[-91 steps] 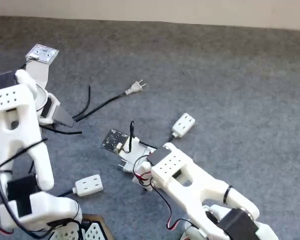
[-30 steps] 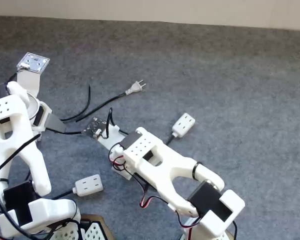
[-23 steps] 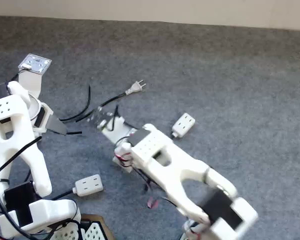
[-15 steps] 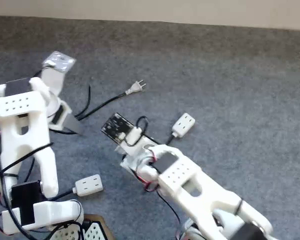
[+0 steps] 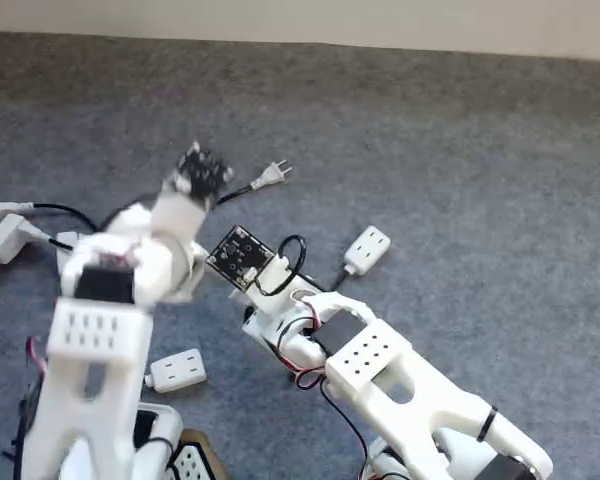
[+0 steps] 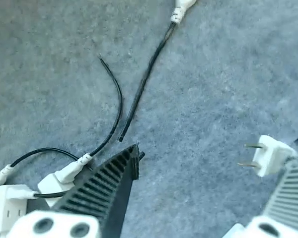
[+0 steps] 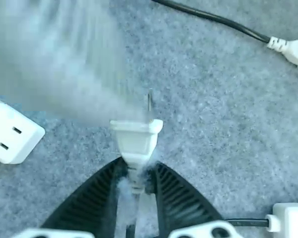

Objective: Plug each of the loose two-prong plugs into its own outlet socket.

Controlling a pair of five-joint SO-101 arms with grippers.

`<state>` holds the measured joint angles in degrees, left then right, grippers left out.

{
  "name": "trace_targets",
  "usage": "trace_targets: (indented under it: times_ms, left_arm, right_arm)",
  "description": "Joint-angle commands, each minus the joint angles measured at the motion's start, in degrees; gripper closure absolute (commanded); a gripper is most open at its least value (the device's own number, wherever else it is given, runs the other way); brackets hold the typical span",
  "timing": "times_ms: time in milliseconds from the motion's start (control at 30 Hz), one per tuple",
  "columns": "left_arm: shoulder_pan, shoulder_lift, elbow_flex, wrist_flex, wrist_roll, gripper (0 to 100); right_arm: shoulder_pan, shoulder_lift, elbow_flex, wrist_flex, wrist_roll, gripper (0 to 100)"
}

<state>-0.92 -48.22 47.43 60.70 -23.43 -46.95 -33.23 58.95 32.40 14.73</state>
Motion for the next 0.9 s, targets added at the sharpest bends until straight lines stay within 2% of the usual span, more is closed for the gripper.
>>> trace_targets:
  times_ms: [0, 167, 367, 533, 767, 867]
  left_arm:
    - [1.27, -13.32, 8.57, -2.64, 3.78, 59]
    - [1.01, -17.45, 14.99, -4.13, 5.54, 59]
    - [1.27, -17.71, 20.35, -7.56, 5.45, 59]
    - [1.36, -17.89, 22.73, -7.65, 5.45, 59]
    - [1.36, -17.98, 24.4, -7.65, 5.19, 59]
    - [-3.21, -17.98, 21.85, -7.56, 3.25, 59]
  right_arm:
    - [0.92, -1.98, -0.13, -0.57, -2.37, 99.4]
    - [-0.75, -3.47, -3.12, 6.64, -4.57, 99.4]
    - [-4.88, -14.64, -8.48, 18.59, -4.66, 99.4]
    - [-5.32, -19.21, -14.81, 25.8, -4.57, 99.4]
    - [-5.05, -15.16, -19.3, 27.74, -4.57, 99.4]
    - [-4.35, -12.0, -19.3, 27.82, -4.31, 99.4]
